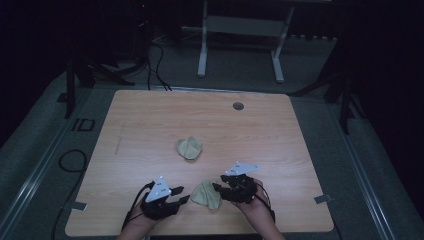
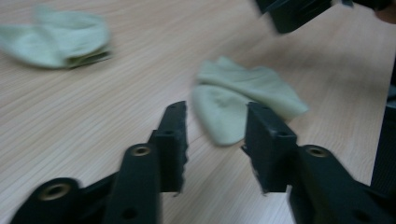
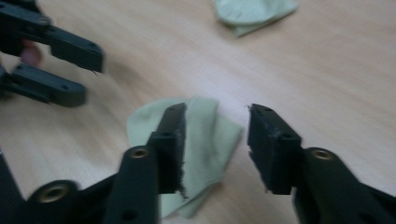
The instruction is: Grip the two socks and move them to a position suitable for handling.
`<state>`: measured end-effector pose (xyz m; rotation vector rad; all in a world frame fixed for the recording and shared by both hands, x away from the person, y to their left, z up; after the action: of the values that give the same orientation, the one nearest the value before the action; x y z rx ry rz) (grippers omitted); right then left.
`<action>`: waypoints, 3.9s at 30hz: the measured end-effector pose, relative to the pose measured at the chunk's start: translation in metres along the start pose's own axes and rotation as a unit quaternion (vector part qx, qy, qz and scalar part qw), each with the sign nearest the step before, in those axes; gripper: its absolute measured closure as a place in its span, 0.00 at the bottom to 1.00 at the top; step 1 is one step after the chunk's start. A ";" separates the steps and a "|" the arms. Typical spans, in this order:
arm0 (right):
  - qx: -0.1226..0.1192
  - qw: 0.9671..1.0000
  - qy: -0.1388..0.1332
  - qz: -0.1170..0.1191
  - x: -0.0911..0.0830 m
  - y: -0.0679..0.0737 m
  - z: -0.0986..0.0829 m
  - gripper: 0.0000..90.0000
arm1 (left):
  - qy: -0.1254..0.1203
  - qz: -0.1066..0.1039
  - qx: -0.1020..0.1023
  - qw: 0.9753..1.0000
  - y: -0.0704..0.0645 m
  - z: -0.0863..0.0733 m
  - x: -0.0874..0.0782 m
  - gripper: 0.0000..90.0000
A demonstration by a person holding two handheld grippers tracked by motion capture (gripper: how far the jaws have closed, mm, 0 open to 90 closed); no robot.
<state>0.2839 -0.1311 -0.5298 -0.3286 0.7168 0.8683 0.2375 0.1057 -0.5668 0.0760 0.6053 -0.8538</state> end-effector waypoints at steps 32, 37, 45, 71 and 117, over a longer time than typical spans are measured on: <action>-0.039 0.998 0.051 -0.014 0.005 0.008 0.004 0.95 | 0.090 0.000 0.036 0.995 -0.003 0.008 0.047 0.96; -0.019 0.999 0.024 -0.026 -0.019 -0.006 0.008 0.95 | 0.090 -0.001 0.037 0.995 -0.003 0.008 0.048 0.96; 0.015 0.999 0.018 -0.035 -0.042 -0.028 -0.005 0.94 | 0.089 0.001 0.043 0.995 -0.001 0.009 0.048 0.96; 0.061 0.993 0.079 -0.057 -0.033 -0.061 -0.052 0.89 | 0.065 -0.020 -0.001 0.998 0.011 0.016 0.037 0.91; 0.007 0.997 0.069 -0.039 -0.001 -0.040 -0.046 0.77 | 0.084 -0.011 0.003 0.996 0.004 0.018 0.052 0.87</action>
<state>0.2949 -0.1813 -0.5635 -0.4048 0.8319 0.7714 0.2750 0.0675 -0.5798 0.1481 0.7628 -0.8767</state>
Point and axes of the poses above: each handheld gripper's, and its own axes: x roughly forward along the jaws, z roughly out of its top, y roughly to its left, the point moved 2 cm from there along x, roughly forward along the jaws, and after that the axes turned 5 degrees about -x, right-handed, at the moved point
